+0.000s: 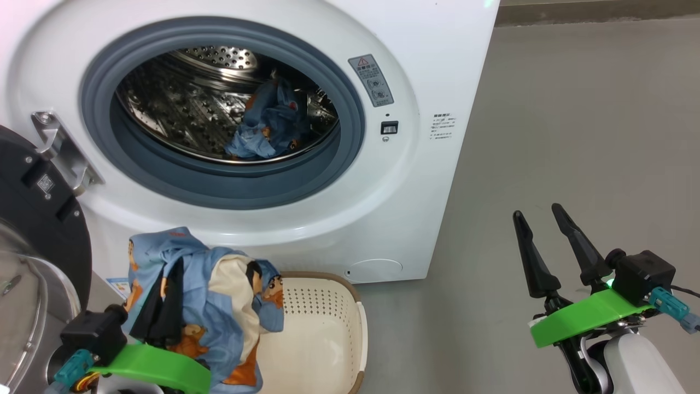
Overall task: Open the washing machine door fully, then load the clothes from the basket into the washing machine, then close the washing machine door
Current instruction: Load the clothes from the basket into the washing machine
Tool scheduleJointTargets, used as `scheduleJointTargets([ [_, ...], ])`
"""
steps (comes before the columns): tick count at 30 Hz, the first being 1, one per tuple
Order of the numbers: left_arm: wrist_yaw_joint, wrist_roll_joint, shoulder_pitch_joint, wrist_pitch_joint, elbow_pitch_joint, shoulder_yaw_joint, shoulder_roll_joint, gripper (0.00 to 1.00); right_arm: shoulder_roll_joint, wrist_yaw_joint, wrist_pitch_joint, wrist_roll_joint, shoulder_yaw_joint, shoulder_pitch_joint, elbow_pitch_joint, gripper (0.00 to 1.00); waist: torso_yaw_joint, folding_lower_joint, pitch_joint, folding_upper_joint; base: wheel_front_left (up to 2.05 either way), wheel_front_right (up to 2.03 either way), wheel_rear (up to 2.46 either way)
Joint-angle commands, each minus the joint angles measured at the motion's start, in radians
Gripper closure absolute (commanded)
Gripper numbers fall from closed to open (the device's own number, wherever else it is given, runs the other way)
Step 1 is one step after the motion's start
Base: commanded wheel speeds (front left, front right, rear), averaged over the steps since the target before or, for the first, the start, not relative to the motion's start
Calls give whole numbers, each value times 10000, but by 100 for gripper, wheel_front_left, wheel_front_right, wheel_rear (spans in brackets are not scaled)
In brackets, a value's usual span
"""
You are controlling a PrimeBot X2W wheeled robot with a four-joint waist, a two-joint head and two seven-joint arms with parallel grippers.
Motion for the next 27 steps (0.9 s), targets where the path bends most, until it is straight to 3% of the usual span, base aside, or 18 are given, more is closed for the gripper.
scheduleJointTargets([
  [1, 71, 156, -233, -104, -357, 434, 195, 100, -98, 16, -48, 89, 174, 107, -236, 0, 1, 0, 5, -1, 0, 0, 0],
  [14, -26, 483, -531, -105, -766, 377, 213, 100, -53, 16, -48, 56, 249, 51, -236, 0, -30, 0, 152, -1, 0, 0, 0],
  [27, -85, 937, -2321, 373, -735, 282, 565, 100, 47, 16, -48, 0, 284, -175, -424, 0, -472, 0, 1020, -1, 0, 0, 0],
])
